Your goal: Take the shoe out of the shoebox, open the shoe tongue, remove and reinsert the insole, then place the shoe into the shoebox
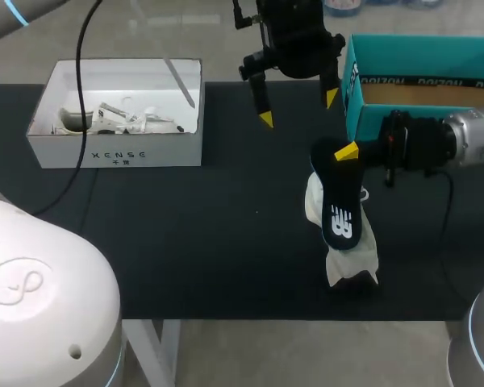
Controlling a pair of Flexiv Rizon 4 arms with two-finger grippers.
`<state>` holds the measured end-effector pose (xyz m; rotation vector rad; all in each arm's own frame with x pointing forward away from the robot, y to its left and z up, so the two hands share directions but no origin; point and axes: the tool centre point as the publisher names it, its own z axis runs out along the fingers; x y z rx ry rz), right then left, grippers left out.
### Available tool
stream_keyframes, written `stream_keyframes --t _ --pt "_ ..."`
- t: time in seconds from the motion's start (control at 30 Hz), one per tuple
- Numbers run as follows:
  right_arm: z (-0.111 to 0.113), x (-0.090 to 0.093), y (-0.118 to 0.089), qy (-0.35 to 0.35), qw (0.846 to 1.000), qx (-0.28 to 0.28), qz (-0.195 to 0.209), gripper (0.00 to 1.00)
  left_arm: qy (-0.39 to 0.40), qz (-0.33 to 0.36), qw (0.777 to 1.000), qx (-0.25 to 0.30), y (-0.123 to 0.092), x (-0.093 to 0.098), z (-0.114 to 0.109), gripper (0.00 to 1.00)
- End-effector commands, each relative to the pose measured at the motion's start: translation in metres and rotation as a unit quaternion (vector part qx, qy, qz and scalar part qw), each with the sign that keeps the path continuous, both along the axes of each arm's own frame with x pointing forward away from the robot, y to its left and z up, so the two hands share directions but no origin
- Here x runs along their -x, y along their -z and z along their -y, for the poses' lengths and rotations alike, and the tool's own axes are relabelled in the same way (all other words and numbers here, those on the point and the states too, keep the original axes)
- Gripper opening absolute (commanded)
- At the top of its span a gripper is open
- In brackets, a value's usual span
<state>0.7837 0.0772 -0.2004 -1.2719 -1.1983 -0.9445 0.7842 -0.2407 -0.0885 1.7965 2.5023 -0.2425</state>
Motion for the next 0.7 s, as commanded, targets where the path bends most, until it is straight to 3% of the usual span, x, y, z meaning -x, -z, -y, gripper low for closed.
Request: stream_keyframes --t 0.03,0.27,0.53,0.7 --pt "-0.006 0.005 -0.004 -0.011 1.000 0.016 0.004 0.00 0.001 0.000 1.000 0.000 0.000 0.000 -0.001 1.00" --pt "-0.007 0.034 -0.006 -0.005 1.000 0.015 0.002 0.00 0.001 0.000 1.000 0.000 0.000 0.000 -0.001 1.00" --pt "-0.006 0.007 -0.012 0.001 1.000 0.022 0.019 0.00 0.001 0.000 1.000 0.000 0.000 0.000 -0.001 1.00" --pt "-0.008 0.003 -0.011 -0.005 1.000 0.022 0.018 0.00 0.001 0.000 1.000 0.000 0.000 0.000 -0.001 1.00"
